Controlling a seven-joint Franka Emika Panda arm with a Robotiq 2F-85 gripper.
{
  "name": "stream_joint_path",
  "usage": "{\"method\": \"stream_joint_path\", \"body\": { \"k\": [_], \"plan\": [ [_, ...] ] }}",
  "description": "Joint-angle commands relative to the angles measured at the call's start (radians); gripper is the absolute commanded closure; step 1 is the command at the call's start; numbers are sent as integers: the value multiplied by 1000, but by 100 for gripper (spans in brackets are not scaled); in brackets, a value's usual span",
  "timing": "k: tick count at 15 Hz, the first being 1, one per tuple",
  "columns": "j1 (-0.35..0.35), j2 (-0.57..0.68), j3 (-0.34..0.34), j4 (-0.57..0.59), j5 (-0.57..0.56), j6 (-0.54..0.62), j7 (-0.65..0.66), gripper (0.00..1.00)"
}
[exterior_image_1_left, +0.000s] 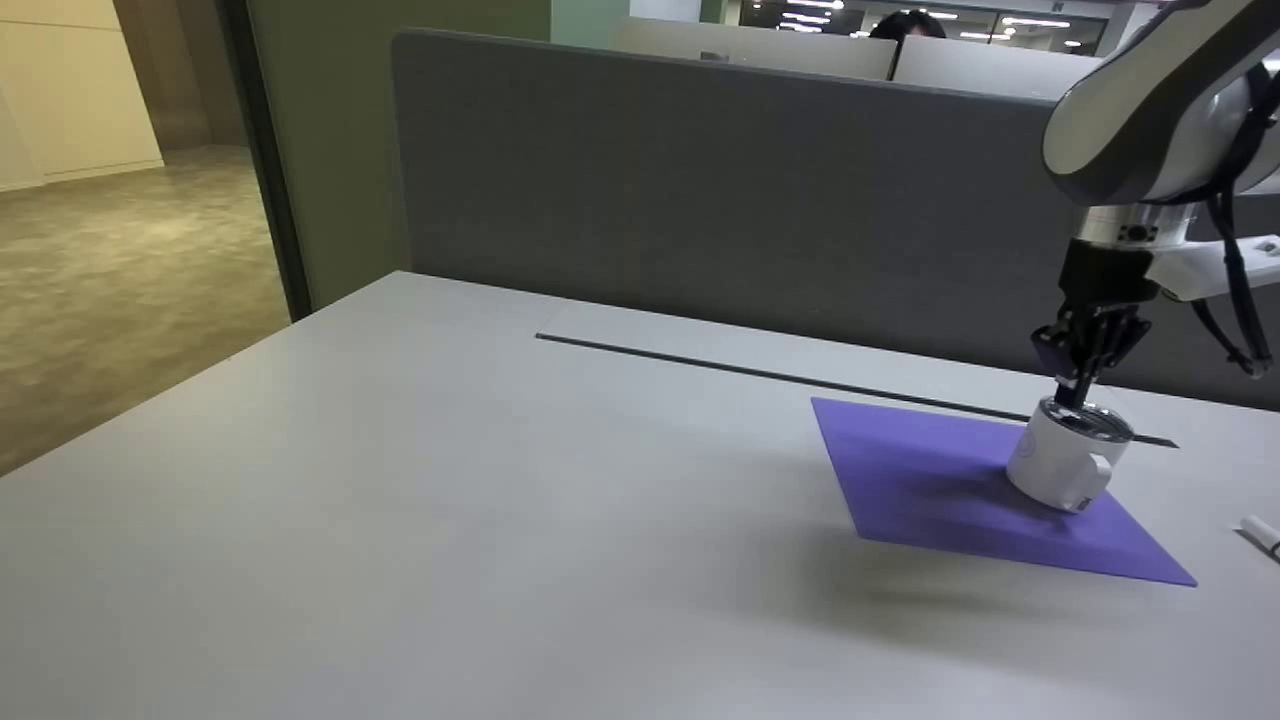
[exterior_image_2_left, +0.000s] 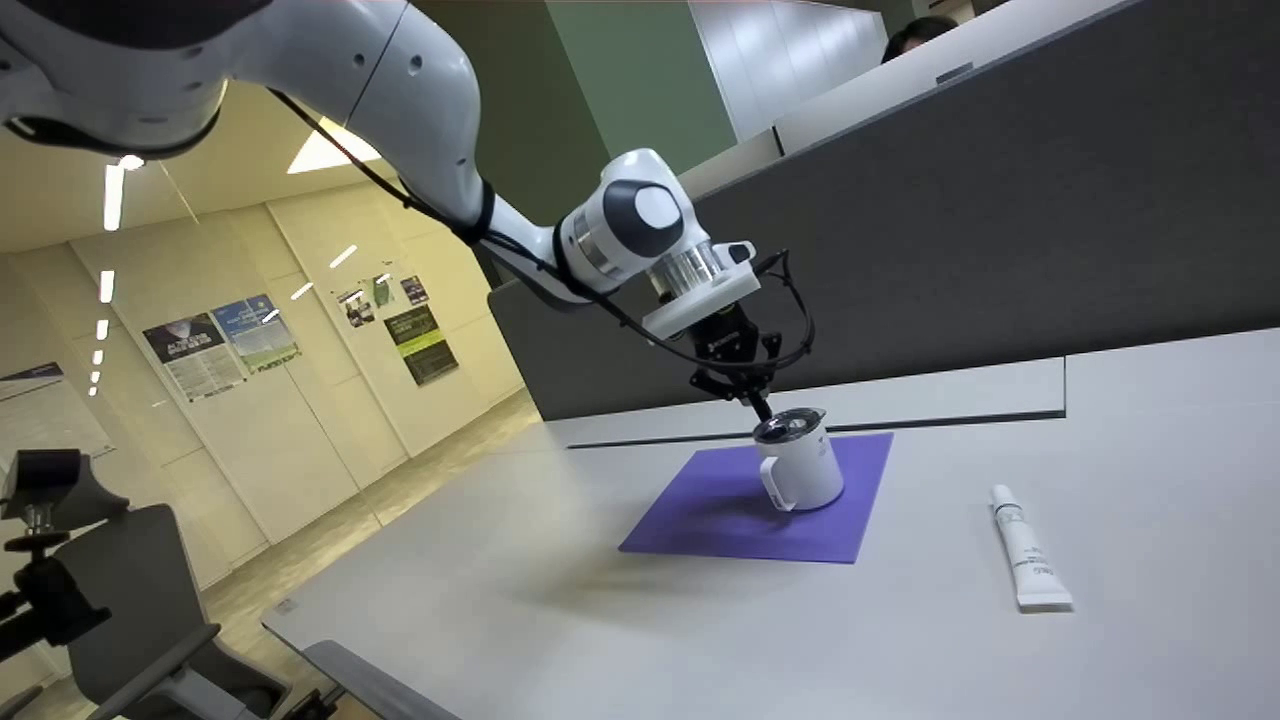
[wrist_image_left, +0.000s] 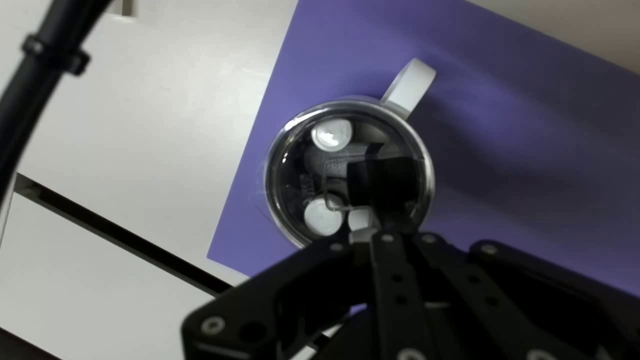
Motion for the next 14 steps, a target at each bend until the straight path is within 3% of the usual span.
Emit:
{"method": "stream_joint_path", "body": {
  "k": [1,14],
  "plan": [
    [-12,-7,8,-12,21,-4,-2,100],
    [-23,22,0,-15,31,6,1,100]
  ]
}}
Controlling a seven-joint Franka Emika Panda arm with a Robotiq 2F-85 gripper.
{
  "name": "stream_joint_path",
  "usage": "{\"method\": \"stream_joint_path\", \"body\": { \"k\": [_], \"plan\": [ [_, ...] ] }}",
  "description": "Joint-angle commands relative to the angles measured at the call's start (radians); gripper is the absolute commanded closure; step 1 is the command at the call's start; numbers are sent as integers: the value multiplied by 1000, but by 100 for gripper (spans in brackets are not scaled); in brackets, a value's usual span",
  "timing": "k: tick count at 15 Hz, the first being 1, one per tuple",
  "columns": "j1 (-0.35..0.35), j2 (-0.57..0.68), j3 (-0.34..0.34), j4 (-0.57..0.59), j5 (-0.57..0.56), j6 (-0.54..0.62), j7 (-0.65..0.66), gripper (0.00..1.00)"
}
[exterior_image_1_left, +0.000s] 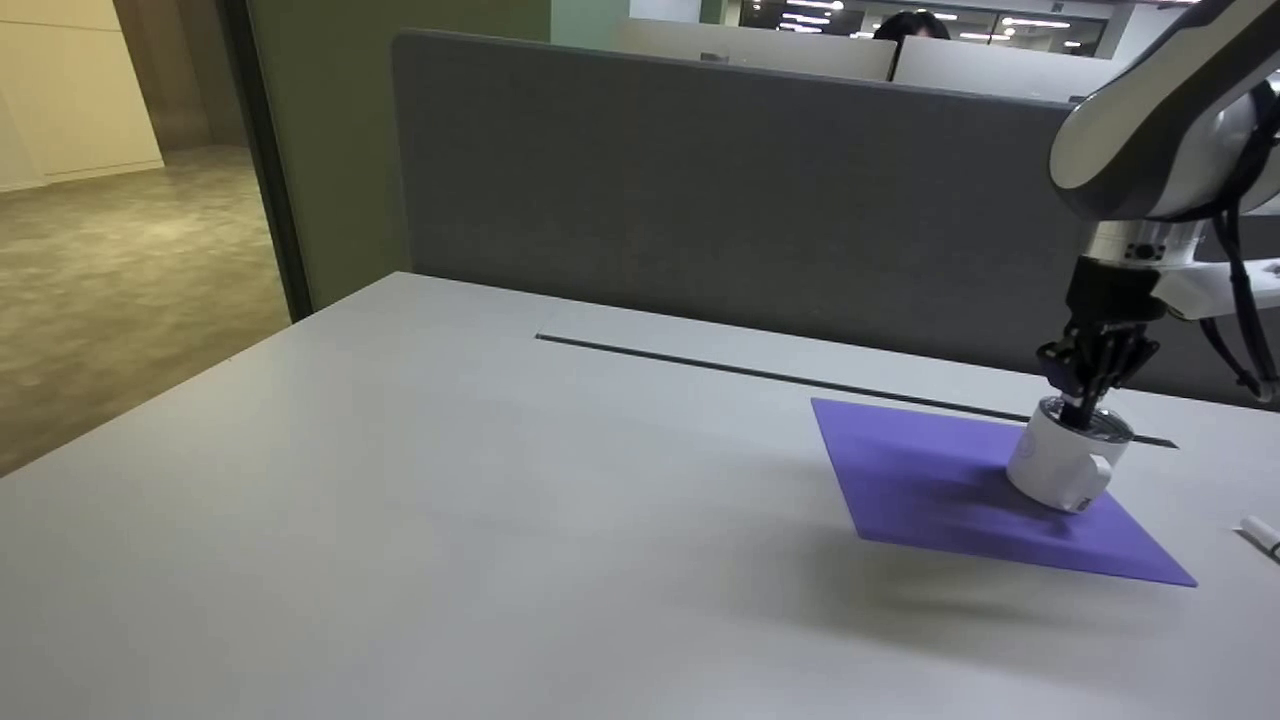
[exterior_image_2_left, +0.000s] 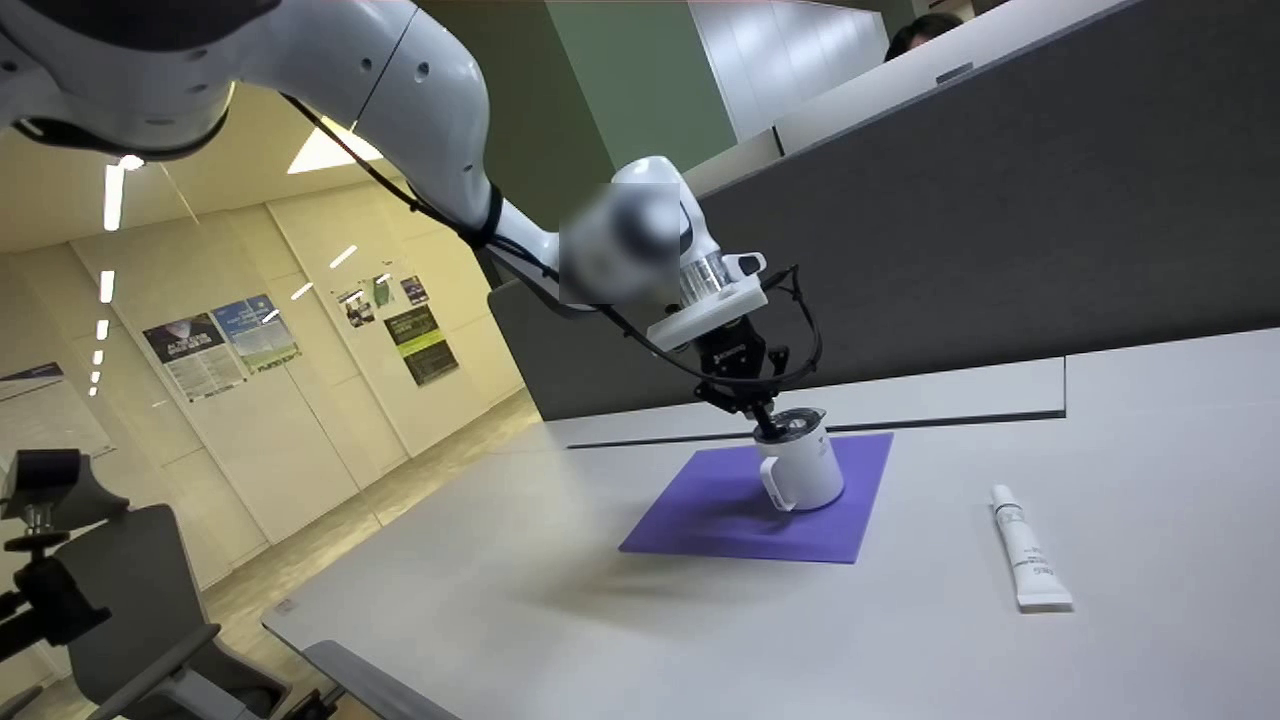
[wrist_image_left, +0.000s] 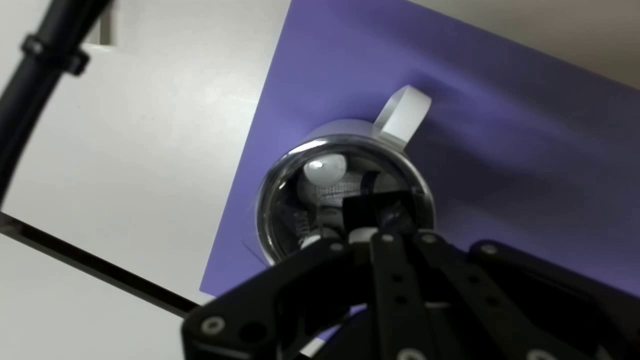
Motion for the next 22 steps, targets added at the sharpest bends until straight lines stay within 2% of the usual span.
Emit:
{"method": "stream_joint_path", "body": {
  "k": [1,11,15,17,20,21,22],
  "plan": [
    [-3,13,-6,-1,-4,10,5,100],
    [22,31,-38,1,-71,43,21,100],
    [0,25,-18,14,-37,32,8,100],
    [-31,-8,7,26,20,-1,-14,100],
    [-49,-74,-3,25,38,-48,-34,100],
    [-62,-97,0,18,40,-58,-57,75],
    [-73,-115,1,20,43,-92,-77,74]
  ]
}}
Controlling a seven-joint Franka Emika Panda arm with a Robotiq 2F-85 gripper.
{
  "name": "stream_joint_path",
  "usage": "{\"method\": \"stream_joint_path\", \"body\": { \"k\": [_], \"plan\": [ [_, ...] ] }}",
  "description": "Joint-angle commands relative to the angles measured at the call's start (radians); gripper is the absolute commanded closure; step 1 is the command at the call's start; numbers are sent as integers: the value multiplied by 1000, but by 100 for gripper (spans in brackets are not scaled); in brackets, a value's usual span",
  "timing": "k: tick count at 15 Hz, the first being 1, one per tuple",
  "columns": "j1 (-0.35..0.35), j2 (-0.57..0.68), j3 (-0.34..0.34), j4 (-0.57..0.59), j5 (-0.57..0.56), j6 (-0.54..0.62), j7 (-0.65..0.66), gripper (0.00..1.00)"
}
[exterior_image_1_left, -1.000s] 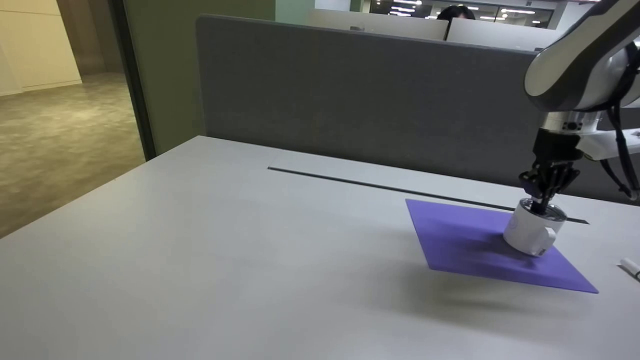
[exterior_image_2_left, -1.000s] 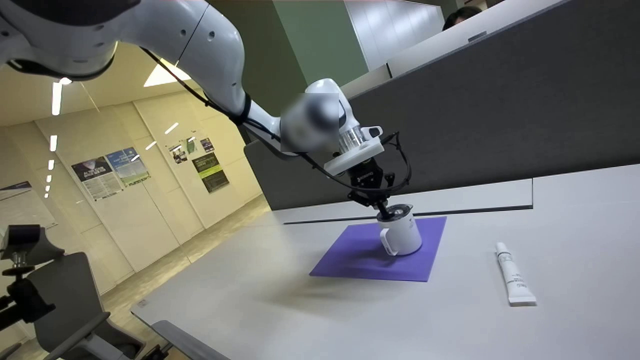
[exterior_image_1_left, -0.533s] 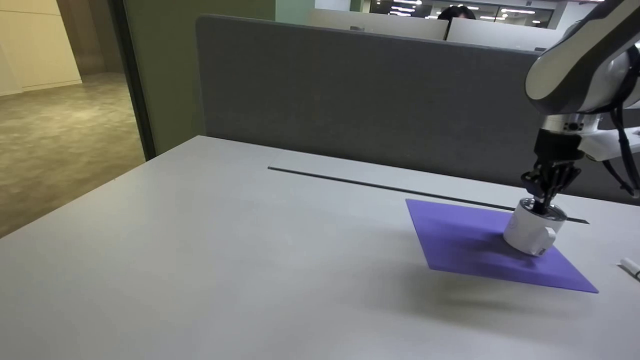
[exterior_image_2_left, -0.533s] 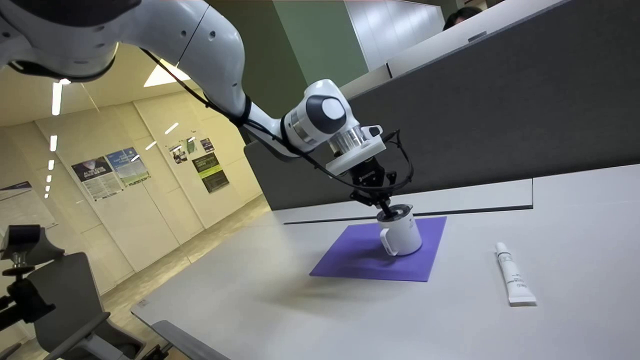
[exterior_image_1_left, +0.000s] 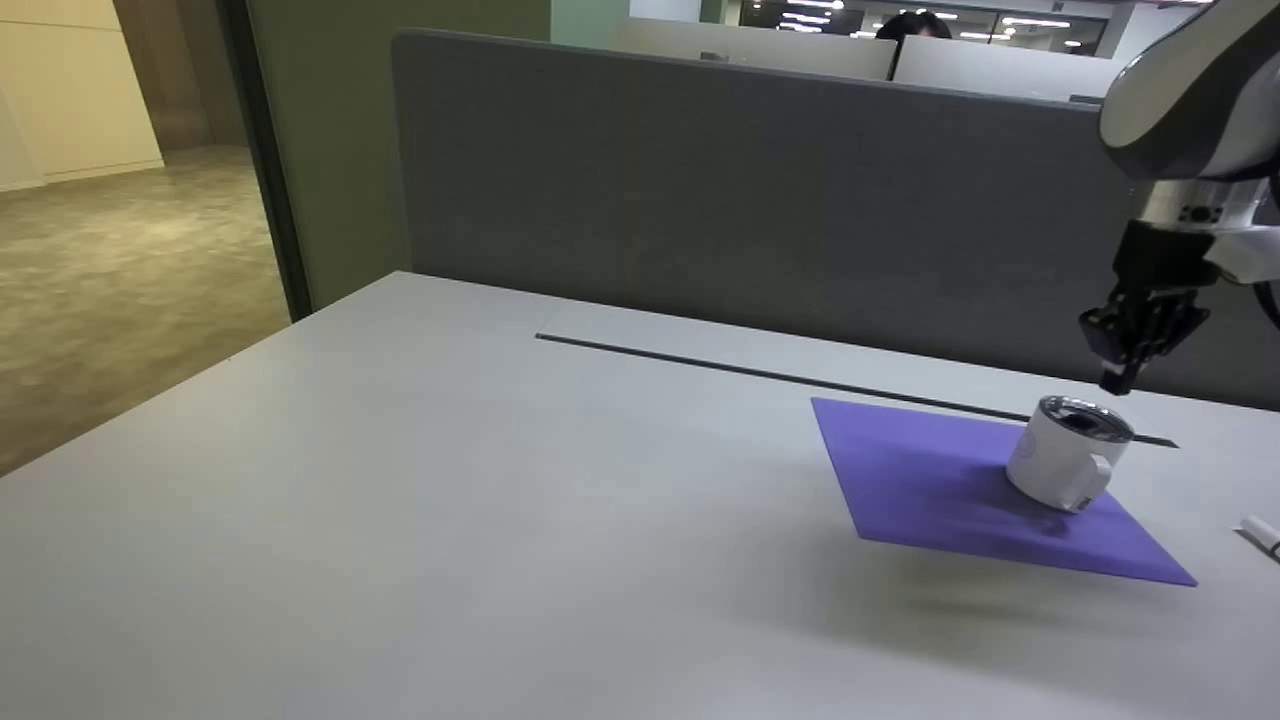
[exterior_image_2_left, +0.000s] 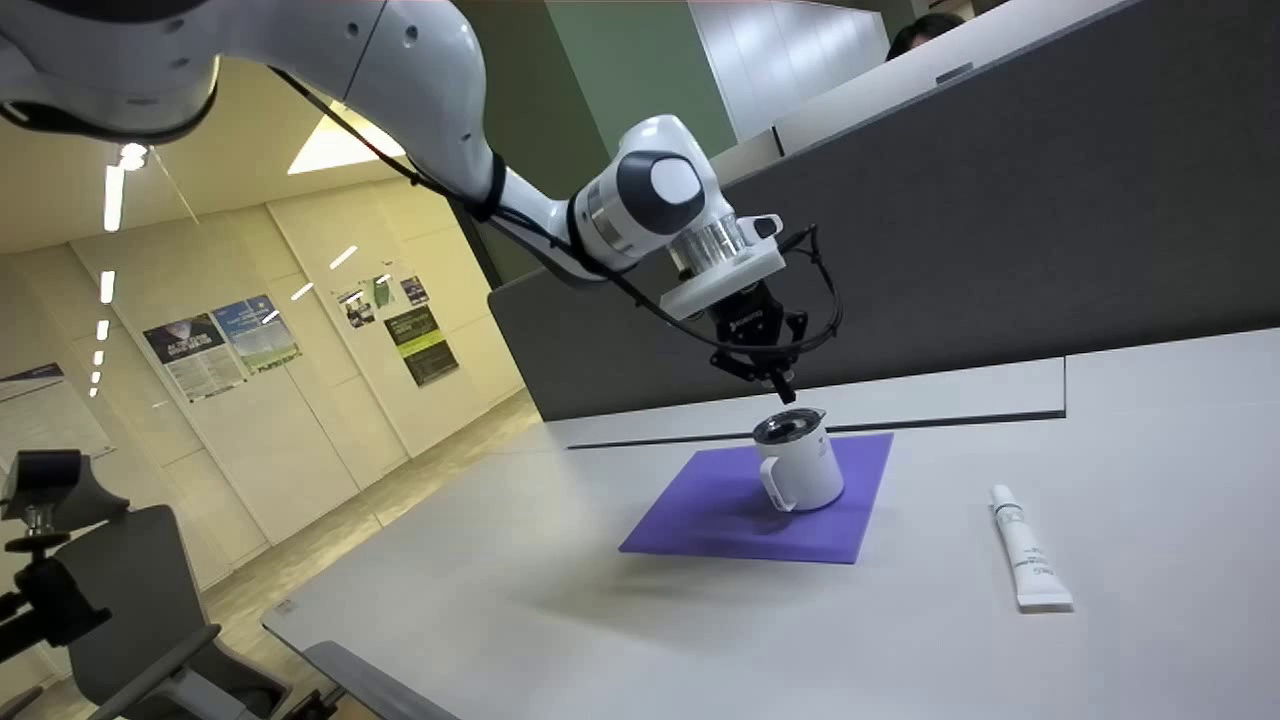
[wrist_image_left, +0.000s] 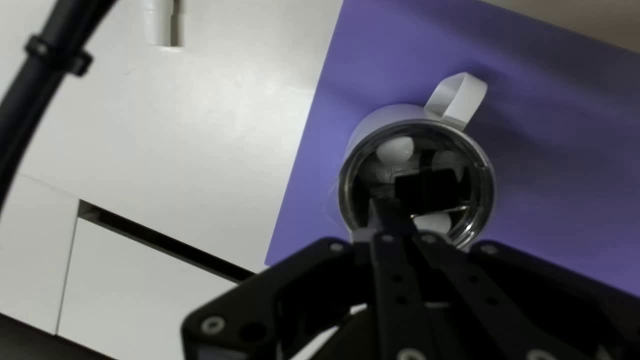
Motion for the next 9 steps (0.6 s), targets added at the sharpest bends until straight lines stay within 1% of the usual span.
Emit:
{"method": "stream_joint_path", "body": {
  "k": [1,3,4,5,7,9],
  "plan": [
    [-39,-87,8,-1,19,-114,-71,69],
    [-64,-104,19,18,48,-204,-130,55],
    [-69,-110,16,27,58,-244,-147,46],
    [-68,-112,9,36,62,-276,-150,40],
    [-71,-112,4,48,68,-310,-151,27],
    [-69,-111,-3,51,66,-316,-134,13]
  ]
}}
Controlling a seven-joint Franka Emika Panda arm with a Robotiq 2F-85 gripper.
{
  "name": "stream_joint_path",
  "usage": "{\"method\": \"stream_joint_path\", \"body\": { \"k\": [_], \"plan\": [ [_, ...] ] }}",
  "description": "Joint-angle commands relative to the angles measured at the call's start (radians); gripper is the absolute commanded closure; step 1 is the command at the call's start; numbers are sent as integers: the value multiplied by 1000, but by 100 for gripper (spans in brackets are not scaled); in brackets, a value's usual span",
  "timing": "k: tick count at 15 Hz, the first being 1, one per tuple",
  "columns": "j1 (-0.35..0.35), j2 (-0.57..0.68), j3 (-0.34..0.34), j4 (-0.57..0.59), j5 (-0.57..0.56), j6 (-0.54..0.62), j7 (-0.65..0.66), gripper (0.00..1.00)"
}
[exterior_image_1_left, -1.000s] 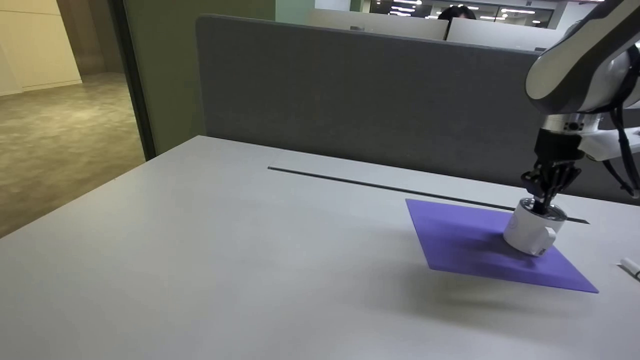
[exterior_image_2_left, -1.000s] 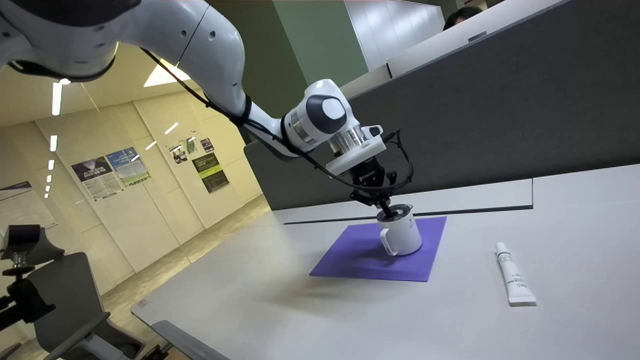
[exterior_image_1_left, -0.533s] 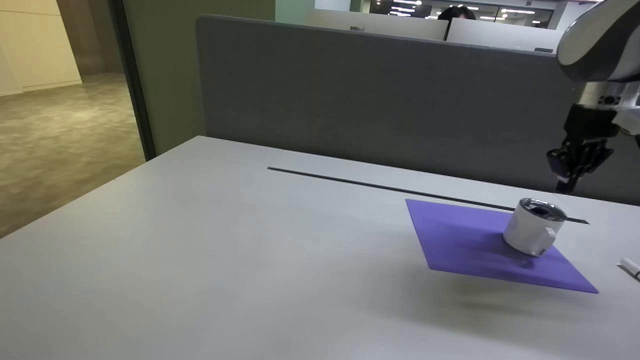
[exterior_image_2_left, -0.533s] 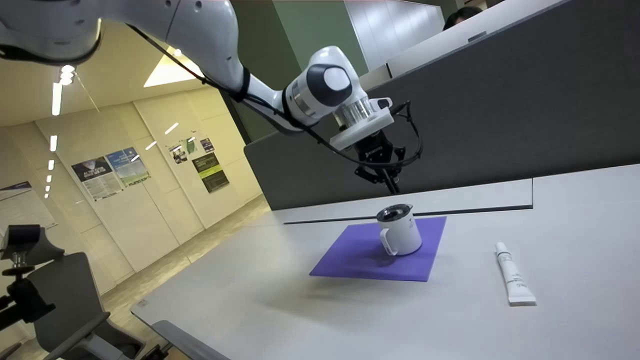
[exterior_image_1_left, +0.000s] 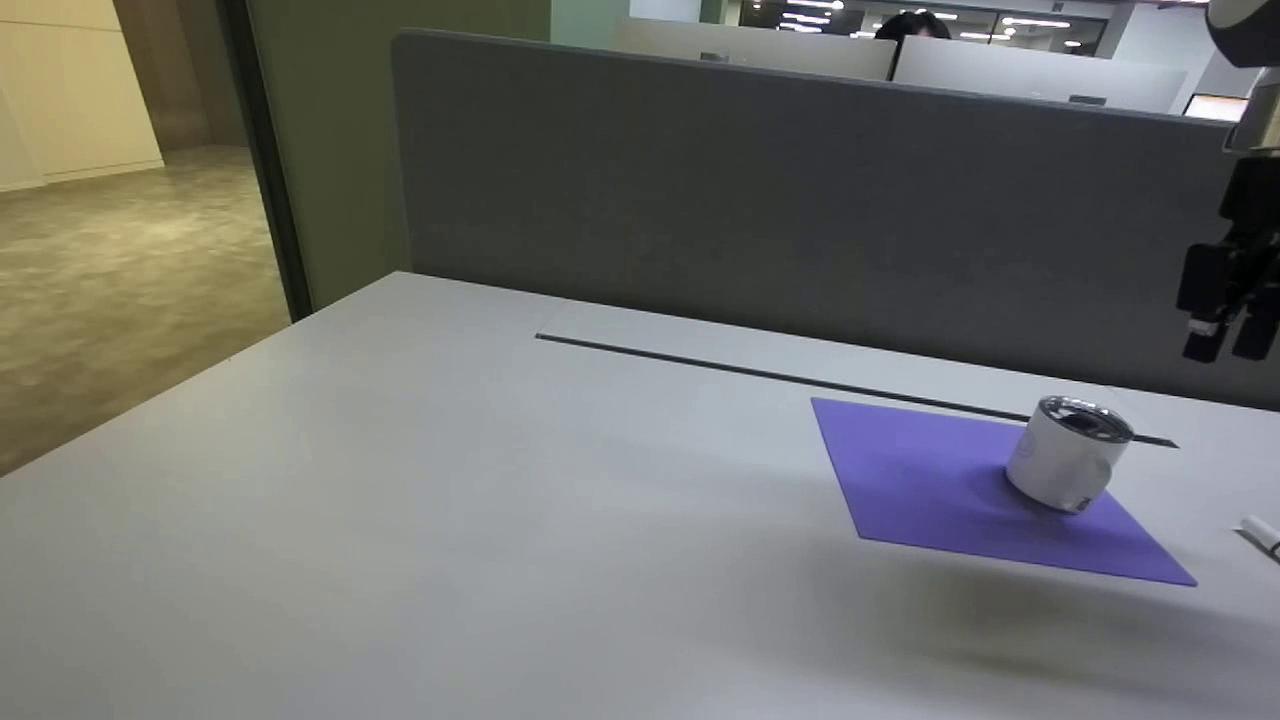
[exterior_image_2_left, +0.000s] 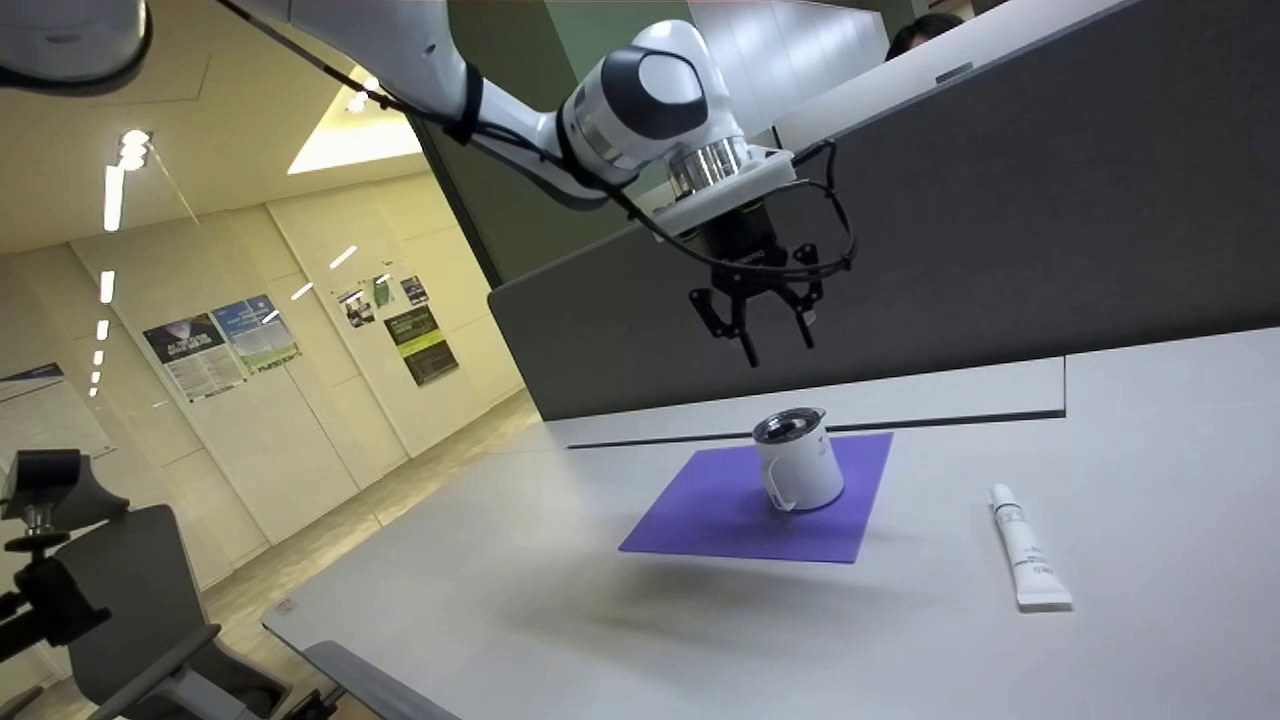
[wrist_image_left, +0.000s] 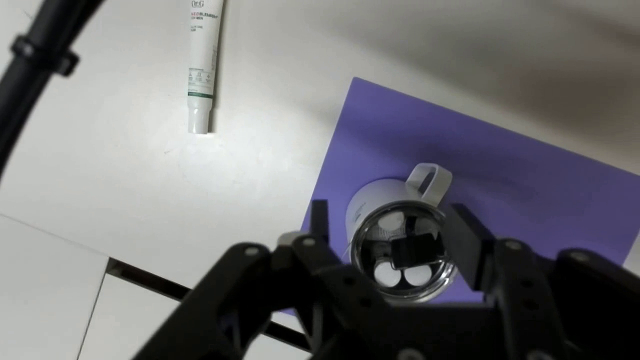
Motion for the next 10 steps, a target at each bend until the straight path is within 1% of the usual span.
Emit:
{"method": "stream_joint_path", "body": {
  "k": [1,2,3,7,10],
  "plan": [
    [-2,-1,-6,24,12,-32,9,7],
    [-3,-4,-7,19,13,-21,12,1],
    [-4,-7,-9,16,14,-13,16,0],
    [-1,-19,-17,5,3,5,21,0],
    [-1,-5,-13,4,1,9,3,0]
  ]
}}
